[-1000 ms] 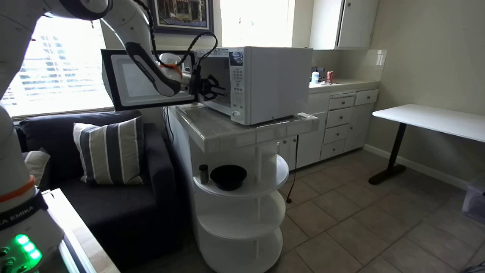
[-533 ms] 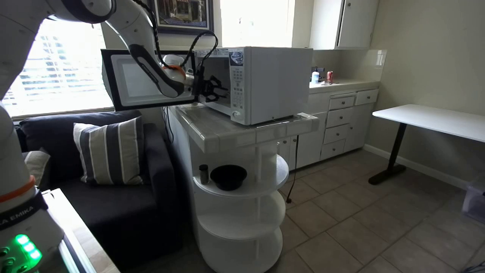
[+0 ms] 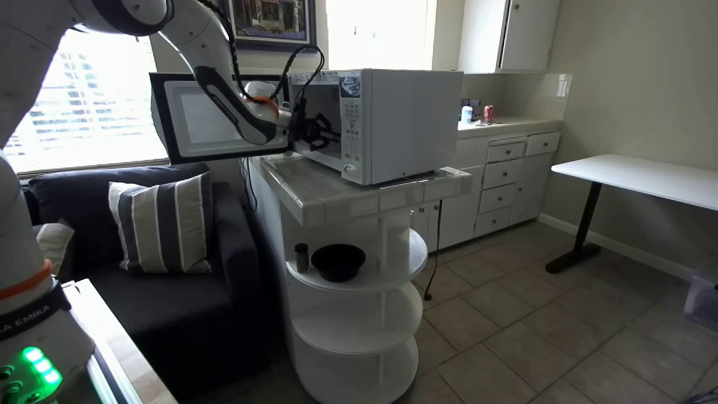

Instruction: Remove the black packet from the microwave and put it on top of the microwave.

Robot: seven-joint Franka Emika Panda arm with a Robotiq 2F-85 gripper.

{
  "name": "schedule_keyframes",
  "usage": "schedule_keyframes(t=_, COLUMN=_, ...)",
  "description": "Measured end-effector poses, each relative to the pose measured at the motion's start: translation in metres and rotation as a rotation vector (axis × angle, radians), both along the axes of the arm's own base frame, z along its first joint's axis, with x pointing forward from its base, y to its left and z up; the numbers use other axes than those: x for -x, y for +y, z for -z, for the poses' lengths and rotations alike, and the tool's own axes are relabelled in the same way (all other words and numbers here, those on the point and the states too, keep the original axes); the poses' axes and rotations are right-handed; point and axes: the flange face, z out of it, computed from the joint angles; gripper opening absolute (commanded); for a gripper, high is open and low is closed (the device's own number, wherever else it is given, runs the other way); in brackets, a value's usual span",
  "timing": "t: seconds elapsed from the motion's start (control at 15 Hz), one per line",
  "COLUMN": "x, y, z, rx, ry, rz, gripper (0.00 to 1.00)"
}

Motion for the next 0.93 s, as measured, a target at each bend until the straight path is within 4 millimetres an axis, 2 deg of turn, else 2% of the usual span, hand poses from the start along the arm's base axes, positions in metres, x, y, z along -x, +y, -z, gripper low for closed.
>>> schedule_keyframes(t=0.07, x=-0.0009, y=-0.0002, z=-0.0002, rx=0.000, ry=-0.002, rz=0.000, gripper=0.25)
schedule_keyframes(t=0.13, x=-0.0016, y=-0.0001, z=-0.0002, rx=0.000, ry=-0.003, rz=0.000, gripper=0.38)
schedule_keyframes(t=0.27, x=-0.0023, y=0.0000, z=0.0012, rx=0.001, ry=-0.002, rz=0.000, gripper=0.47)
schedule_keyframes(t=0.33, x=-0.0023, y=0.0000, z=0.0024, rx=0.001, ry=0.000, rz=-0.001, gripper=0.61)
schedule_keyframes(t=0.4, x=-0.0024, y=0.0000, z=0.0039, rx=0.002, ry=0.001, rz=-0.001, gripper=0.70)
schedule_keyframes(t=0.47, x=-0.0027, y=0.0000, z=0.0050, rx=0.005, ry=0.001, rz=-0.003, gripper=0.73)
schedule_keyframes(t=0.6, x=-0.0051, y=0.0003, z=0.0010, rx=0.011, ry=-0.010, rz=-0.010, gripper=0.63)
schedule_keyframes(t=0.73, x=-0.0071, y=0.0005, z=-0.0011, rx=0.015, ry=-0.019, rz=-0.014, gripper=0.42)
schedule_keyframes(t=0.93, x=-0.0084, y=0.0006, z=0.0028, rx=0.015, ry=-0.021, rz=-0.018, gripper=0.17)
